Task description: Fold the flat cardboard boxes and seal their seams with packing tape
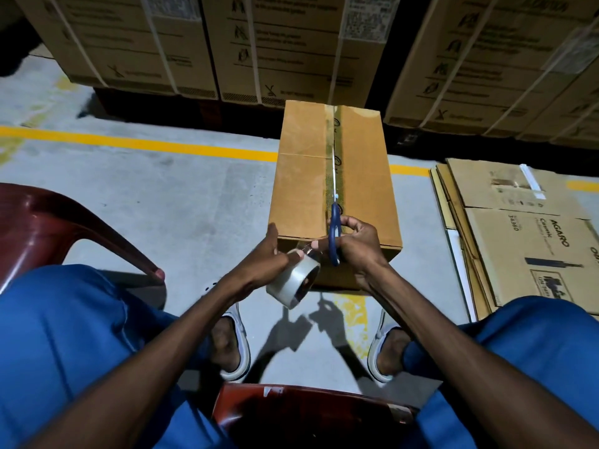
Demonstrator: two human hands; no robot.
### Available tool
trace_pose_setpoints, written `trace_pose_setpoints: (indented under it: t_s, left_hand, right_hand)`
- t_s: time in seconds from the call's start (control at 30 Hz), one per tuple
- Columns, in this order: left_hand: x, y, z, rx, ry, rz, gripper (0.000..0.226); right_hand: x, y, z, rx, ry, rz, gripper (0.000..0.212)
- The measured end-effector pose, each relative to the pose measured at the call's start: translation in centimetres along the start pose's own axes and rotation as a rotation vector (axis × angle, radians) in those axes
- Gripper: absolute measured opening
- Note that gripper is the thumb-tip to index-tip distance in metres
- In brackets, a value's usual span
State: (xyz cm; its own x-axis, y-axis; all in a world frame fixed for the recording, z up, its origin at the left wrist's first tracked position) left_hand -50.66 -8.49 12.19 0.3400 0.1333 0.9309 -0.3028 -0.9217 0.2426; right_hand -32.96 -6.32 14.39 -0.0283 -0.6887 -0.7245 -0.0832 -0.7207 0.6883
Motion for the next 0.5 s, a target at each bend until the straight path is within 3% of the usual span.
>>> trace_pose_setpoints:
  t_s: [0.07,0.27,0.33,0.4,0.5]
  left_hand:
    - [0.6,-0.2,-0.8,0.074,0.037,0.043,0.088]
    - [0.8,0.1,-1.2,0.125,0.112,0.159,0.032]
    - [0.1,0.0,-2.2,0.128,0.122,0.152,0.031]
    - [-0.1,-0.2,-3.2,0.11,0.122,0.148,0.044]
    - [-2.3,-0.7,-4.7,0.059,-0.122,0.076,0.057]
  right_hand:
    - [0.3,-0.8,-0.7,0.015,-0.079,0.058,0.056]
    - [-0.9,-2.7,-5.5,0.148,-0.275,0.084,0.039]
    - [-0.7,-3.4,-7.3,0.18,-0.307,0.083,0.04]
    - [-0.2,-4.0,-7.9,0.182,-0.31,0.092,0.038]
    - [0.2,-5.2,-10.9,0.282,-0.379,0.081,0.033]
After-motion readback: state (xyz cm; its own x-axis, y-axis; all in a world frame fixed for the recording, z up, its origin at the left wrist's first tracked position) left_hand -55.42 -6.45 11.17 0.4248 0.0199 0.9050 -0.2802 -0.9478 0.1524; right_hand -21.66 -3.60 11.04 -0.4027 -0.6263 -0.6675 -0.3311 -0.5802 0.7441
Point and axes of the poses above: each hand's wrist, its own y-axis away from the middle knuckle, its own z-axis out of the palm, x = y × z, the point moved 8 cm from there along -y, towards the middle knuckle, and after that the axes turned 15 degrees about z, right-handed, at the moved point
